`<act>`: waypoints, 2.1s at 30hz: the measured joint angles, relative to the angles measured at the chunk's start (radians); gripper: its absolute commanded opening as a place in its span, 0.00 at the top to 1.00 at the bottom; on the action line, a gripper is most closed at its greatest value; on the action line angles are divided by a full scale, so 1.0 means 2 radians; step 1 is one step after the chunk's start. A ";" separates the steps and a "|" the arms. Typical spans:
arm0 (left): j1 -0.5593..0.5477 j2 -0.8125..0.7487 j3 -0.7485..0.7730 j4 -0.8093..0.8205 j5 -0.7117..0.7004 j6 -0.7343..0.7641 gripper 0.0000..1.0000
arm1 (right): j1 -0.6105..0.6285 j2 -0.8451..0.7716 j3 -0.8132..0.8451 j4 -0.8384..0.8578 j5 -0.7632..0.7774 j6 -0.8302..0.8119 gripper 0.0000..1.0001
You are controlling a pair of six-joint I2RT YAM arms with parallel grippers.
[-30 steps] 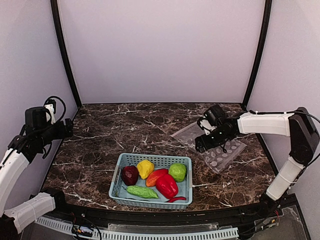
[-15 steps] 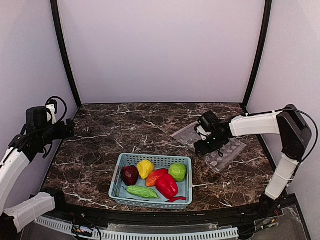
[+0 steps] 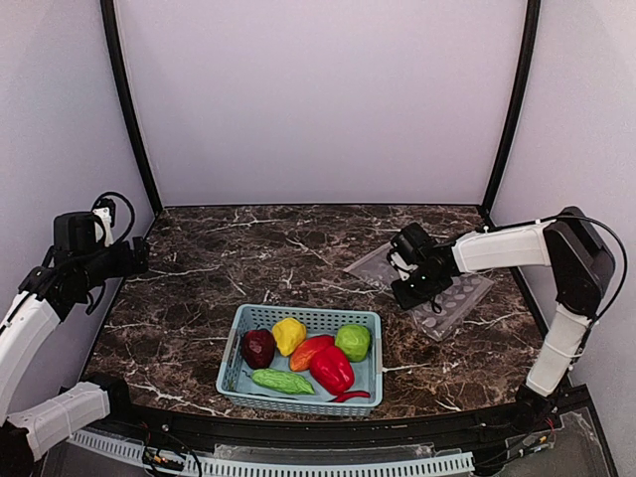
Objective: Place the food in the zip-top bag and seal the zipper
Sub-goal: Pick up the zipper food storage bag from the center of the board, then pass from the right arm to the left
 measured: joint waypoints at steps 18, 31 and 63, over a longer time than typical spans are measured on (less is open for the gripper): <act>-0.119 0.083 0.010 0.041 0.136 -0.152 0.08 | 0.000 -0.130 -0.007 0.045 -0.055 0.025 1.00; -0.295 0.249 0.069 0.283 0.197 -0.348 0.06 | 0.045 -0.254 -0.043 0.090 -0.171 0.022 1.00; -0.332 0.295 0.072 0.298 0.116 -0.434 0.90 | 0.231 -0.153 0.007 0.108 -0.134 0.002 1.00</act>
